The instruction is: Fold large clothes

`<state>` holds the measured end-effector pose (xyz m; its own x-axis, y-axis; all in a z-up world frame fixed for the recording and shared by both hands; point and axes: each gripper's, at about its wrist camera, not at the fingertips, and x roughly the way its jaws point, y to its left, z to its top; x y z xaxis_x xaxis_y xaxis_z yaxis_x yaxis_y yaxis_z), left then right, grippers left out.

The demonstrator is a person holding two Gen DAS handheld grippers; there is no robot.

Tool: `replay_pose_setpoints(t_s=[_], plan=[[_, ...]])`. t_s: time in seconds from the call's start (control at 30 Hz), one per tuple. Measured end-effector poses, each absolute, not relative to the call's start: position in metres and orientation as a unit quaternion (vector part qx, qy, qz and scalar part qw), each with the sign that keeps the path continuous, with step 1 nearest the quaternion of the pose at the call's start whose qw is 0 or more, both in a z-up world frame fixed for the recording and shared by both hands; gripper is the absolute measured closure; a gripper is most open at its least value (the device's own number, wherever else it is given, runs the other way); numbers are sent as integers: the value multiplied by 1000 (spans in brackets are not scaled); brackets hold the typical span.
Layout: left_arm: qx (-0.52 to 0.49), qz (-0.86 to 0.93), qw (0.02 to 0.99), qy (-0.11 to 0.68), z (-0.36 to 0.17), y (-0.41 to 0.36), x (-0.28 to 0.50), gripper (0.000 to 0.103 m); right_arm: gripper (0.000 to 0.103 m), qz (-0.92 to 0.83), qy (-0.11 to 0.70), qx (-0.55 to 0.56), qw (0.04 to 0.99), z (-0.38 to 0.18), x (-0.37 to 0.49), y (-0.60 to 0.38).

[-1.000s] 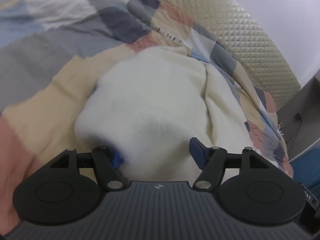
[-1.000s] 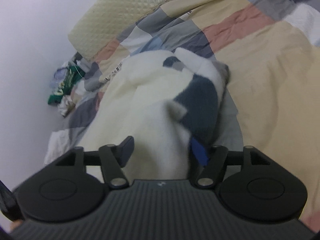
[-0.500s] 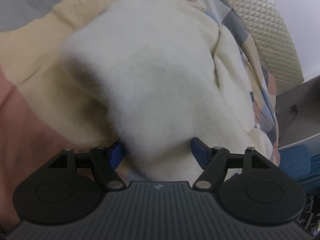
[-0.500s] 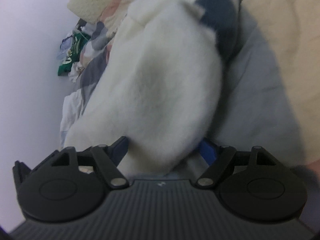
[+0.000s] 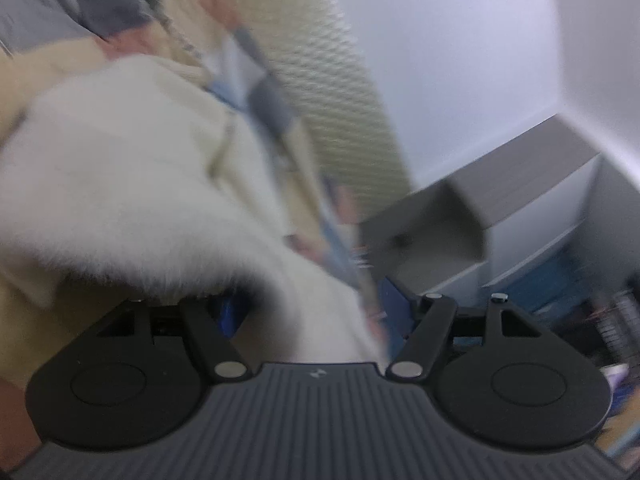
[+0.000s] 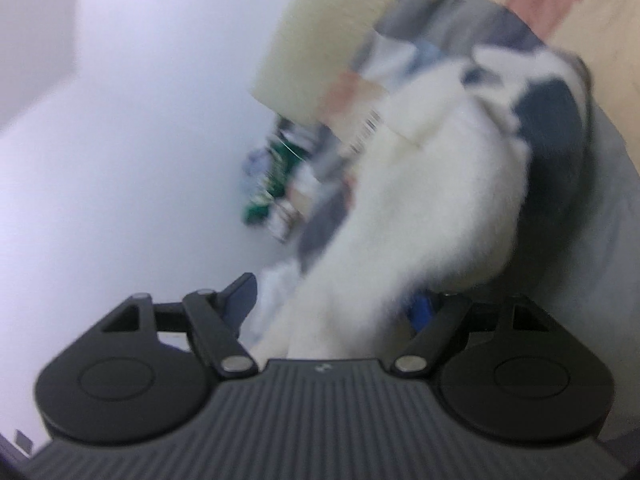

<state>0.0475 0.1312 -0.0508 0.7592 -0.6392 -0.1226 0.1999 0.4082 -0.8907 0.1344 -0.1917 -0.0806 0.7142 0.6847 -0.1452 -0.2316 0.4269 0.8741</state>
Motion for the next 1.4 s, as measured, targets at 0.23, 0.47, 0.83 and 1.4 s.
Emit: replay_pose_setpoints(t_s=[0.23,0.47,0.83,1.4], plan=[[-479,-236,805,258,-61,116,54,29,23,340,200,461,795,-67,133,-192],[-426,-163,839,296,-73,109,63,84,47,297,230,415,829,-76,142,-189],[-413,-155,877,190,-34,126,26,90,88,230,212,360,879,-77,134,-189],[-282,-231,931,3,260,126,-23,90,88,315,14,246,916,187,67,-196]])
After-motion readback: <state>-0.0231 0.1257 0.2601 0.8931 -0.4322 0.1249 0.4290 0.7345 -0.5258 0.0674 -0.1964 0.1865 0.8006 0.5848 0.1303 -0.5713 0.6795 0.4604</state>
